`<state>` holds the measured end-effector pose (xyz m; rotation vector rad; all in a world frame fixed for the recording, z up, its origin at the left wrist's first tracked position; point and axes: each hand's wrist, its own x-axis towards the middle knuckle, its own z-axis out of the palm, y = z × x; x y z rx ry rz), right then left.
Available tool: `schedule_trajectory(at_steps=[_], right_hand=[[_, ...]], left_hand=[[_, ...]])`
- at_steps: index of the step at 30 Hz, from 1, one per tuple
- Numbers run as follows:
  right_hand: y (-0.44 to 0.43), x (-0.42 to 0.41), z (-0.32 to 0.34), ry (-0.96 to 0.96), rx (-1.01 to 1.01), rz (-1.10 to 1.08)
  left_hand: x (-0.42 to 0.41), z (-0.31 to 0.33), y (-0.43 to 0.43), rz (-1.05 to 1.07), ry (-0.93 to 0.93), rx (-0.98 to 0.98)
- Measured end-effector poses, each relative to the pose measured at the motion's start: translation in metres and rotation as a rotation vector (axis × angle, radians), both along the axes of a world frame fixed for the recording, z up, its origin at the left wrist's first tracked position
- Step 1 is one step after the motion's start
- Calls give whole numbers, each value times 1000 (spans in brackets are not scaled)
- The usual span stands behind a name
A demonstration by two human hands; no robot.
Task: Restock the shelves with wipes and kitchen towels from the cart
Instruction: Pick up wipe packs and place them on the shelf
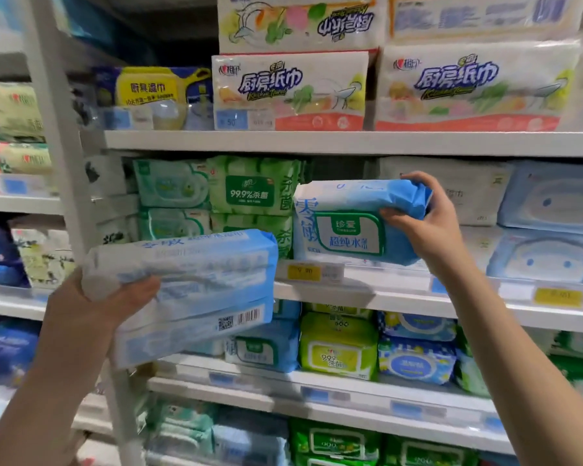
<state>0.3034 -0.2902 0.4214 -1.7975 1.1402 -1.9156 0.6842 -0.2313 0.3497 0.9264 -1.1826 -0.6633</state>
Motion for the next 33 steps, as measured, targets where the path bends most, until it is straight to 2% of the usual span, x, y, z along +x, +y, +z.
schedule_trajectory(at_steps=[2,5,7,11,13,15,19,22,25,26,28,30,33], right_hand=[[-14,2,-1,33,11,30],[-34,3,-6,65,38,75],[-47,1,-10,67,66,113],[-65,-7,-26,89,278,257],[-70,-14,-32,70,355,263],[-75,-22,-28,146,389,218],[-80,-26,-13,512,417,-17],[-79,-20,-16,689,328,-232],[-76,-13,-26,901,158,-565],[-76,-12,-30,912,93,-620],[-77,-8,-36,838,32,-588],[-78,-6,-40,778,41,-543],[-75,-6,-43,792,80,-529]], left_hand=[[3,-1,-5,-7,-21,17],[-2,0,-10,120,-106,-25],[-7,0,-13,140,-86,-30],[-15,-7,-25,104,-23,-43],[-18,-8,-30,99,6,-63],[-27,-6,-33,83,12,-87],[-32,6,-41,47,-28,-97],[-30,12,-51,20,-19,-86],[-30,17,-57,1,3,-87],[-30,19,-58,-14,3,-94],[-33,23,-59,-52,12,-111],[-37,25,-62,-108,46,-127],[-43,30,-65,-146,75,-136]])
